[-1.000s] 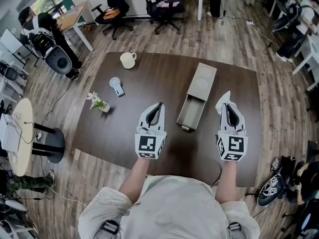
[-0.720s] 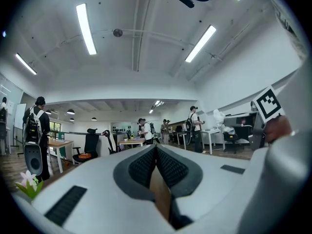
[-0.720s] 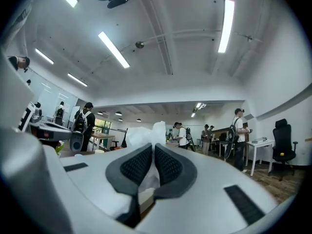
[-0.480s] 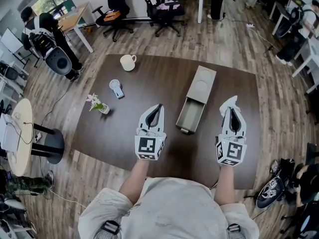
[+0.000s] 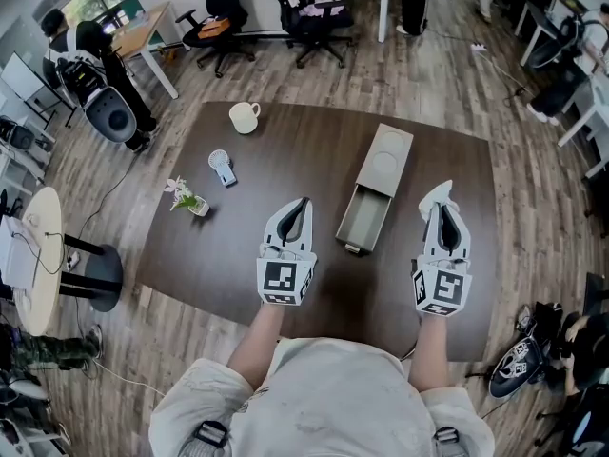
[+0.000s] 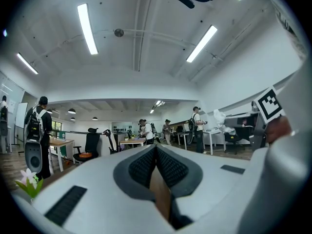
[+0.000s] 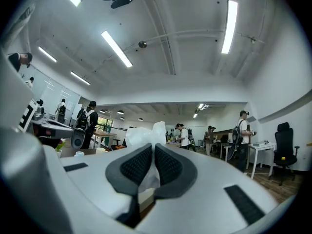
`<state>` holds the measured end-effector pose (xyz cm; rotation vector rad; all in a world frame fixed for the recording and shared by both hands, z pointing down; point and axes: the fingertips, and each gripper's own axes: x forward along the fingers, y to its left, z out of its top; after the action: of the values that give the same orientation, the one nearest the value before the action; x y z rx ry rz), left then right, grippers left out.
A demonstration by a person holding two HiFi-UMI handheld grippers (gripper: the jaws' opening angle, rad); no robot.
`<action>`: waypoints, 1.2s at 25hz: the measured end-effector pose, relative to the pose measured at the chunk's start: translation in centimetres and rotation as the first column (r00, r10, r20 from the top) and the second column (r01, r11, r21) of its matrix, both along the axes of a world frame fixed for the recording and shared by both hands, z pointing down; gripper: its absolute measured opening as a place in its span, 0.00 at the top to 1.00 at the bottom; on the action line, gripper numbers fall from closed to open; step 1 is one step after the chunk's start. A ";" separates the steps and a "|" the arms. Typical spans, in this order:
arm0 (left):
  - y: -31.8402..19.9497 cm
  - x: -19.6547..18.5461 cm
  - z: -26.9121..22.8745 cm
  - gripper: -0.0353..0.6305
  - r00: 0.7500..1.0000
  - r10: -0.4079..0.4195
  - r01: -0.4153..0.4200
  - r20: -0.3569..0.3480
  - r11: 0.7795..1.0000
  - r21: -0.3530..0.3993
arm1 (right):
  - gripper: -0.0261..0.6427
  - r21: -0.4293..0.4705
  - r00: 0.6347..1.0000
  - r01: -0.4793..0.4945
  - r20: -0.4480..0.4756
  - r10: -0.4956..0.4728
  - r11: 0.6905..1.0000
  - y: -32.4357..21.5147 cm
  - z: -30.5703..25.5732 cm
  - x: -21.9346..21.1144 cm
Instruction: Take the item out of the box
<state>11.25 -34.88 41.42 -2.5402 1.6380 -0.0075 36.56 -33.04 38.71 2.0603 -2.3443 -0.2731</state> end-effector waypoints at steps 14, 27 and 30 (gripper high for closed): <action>0.0 -0.7 -0.4 0.94 1.000 -0.005 0.005 -0.006 1.000 0.002 | 0.93 0.004 1.000 0.026 -0.014 -0.026 1.000 -0.2 -0.5 -1.3; 0.4 -1.7 -1.0 0.94 1.000 -0.012 0.012 -0.006 1.000 0.009 | 0.93 0.001 0.998 0.049 -0.044 -0.049 0.999 -0.2 -1.2 -2.4; 0.3 -1.7 -1.3 0.94 1.000 -0.011 0.011 -0.006 1.000 0.016 | 0.93 -0.002 0.997 0.052 -0.050 -0.052 0.999 -0.2 -1.2 -2.5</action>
<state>9.58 -34.53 40.17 -2.5220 1.6476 0.0125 34.06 -33.22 37.47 1.9707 -2.3706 -0.3203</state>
